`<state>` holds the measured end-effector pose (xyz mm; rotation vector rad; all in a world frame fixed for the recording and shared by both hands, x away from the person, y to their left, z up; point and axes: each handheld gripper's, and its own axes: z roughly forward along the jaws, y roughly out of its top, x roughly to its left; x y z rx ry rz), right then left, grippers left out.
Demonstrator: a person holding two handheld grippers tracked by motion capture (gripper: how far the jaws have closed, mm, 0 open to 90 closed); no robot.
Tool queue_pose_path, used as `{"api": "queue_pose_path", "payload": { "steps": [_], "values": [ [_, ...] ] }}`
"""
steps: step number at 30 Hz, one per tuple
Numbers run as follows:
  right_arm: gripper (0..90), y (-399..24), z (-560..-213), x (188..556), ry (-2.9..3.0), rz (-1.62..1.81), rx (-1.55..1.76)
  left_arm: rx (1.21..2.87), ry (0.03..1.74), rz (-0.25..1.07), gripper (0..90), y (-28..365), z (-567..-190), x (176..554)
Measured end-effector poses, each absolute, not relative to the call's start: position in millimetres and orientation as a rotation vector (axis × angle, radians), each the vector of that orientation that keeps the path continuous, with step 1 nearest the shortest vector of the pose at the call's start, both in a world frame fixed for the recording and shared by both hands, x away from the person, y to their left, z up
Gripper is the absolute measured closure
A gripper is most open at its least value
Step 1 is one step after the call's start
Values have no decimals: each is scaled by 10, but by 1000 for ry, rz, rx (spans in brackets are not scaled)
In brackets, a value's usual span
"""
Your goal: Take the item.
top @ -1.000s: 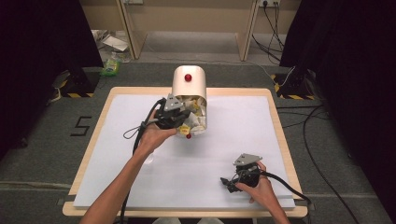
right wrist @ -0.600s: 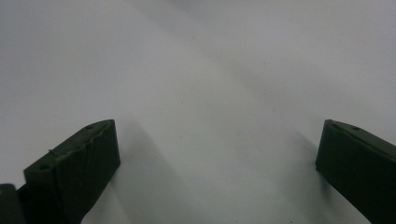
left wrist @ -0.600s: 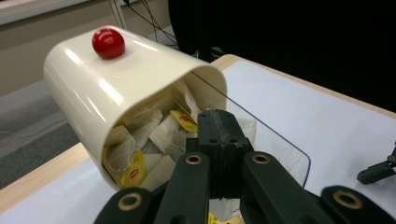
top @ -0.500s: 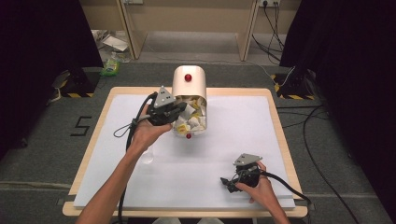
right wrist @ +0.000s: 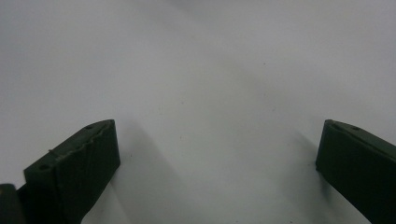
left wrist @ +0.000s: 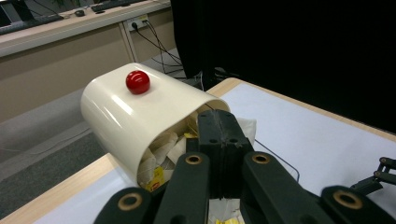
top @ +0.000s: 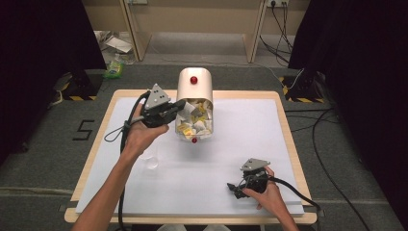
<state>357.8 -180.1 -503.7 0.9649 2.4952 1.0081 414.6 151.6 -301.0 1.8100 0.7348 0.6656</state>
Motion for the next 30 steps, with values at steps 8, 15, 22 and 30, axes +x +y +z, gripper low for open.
{"api": "queue_pose_path", "payload": {
  "steps": [8, 15, 22, 30],
  "values": [
    [2, -1801, -5037, 3579, 2495, 1008, 965, 1768, 752, 655, 892, 1747, -2976, 4106],
    [2, -1801, -5037, 3578, 2495, 1008, 966, 1741, 777, 660, 892, 1958, -2989, 4001],
    [2, -1802, -5038, 3580, 2494, 1008, 962, 1721, 816, 667, 892, 2215, -3097, 3878],
    [2, -1801, -5038, 3579, 2494, 1008, 963, 1712, 855, 668, 892, 2386, -3238, 3814]
  ]
}}
